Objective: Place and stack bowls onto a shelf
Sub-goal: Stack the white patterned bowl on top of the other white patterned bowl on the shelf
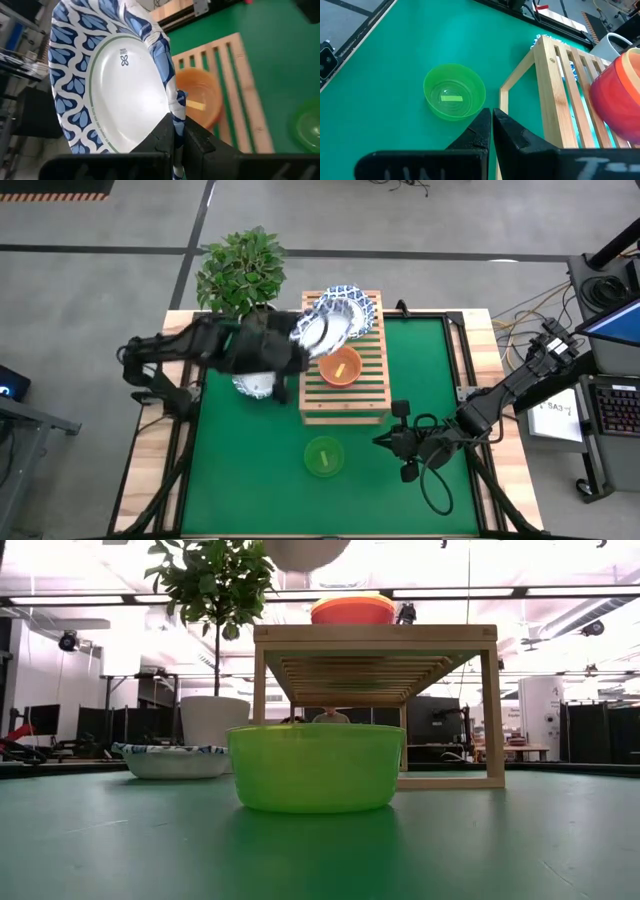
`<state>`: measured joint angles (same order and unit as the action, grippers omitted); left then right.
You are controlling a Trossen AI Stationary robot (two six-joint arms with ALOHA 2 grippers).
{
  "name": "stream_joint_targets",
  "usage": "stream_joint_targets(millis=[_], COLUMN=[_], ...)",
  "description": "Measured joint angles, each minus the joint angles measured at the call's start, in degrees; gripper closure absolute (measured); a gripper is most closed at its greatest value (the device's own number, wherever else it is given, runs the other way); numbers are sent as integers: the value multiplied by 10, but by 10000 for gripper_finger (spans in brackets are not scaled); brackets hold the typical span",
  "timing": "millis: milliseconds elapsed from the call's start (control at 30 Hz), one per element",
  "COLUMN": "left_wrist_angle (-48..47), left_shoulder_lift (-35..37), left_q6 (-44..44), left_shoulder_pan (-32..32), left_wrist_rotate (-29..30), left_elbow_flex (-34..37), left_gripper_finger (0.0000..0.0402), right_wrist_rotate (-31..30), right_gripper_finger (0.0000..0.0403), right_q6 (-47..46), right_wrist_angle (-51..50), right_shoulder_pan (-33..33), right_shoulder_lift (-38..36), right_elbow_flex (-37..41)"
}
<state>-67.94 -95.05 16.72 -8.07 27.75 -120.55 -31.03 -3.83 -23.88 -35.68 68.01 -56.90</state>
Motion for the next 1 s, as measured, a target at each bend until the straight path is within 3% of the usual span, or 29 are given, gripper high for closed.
stream_joint_targets(millis=[233, 433, 700, 1000], left_wrist_angle=[88, 153, 198, 195], left_shoulder_lift=[-10, -21, -48, -84], left_q6=[58, 79, 93, 101], left_shoulder_pan=[129, 193, 214, 214], left_wrist_rotate=[-80, -119, -120, -118], left_elbow_flex=[60, 115, 142, 114], left_gripper_finger=[401, 401, 390, 359], right_wrist_rotate=[0, -1, -1, -2], right_gripper_finger=[394, 394, 394, 394], right_q6=[-1, -7, -17, -16], right_wrist_angle=[-1, -1, 1, 2], right_shoulder_pan=[0, 0, 1, 1], right_shoulder_lift=[0, 0, 0, 0], right_elbow_flex=[4, 16, 19, 19])
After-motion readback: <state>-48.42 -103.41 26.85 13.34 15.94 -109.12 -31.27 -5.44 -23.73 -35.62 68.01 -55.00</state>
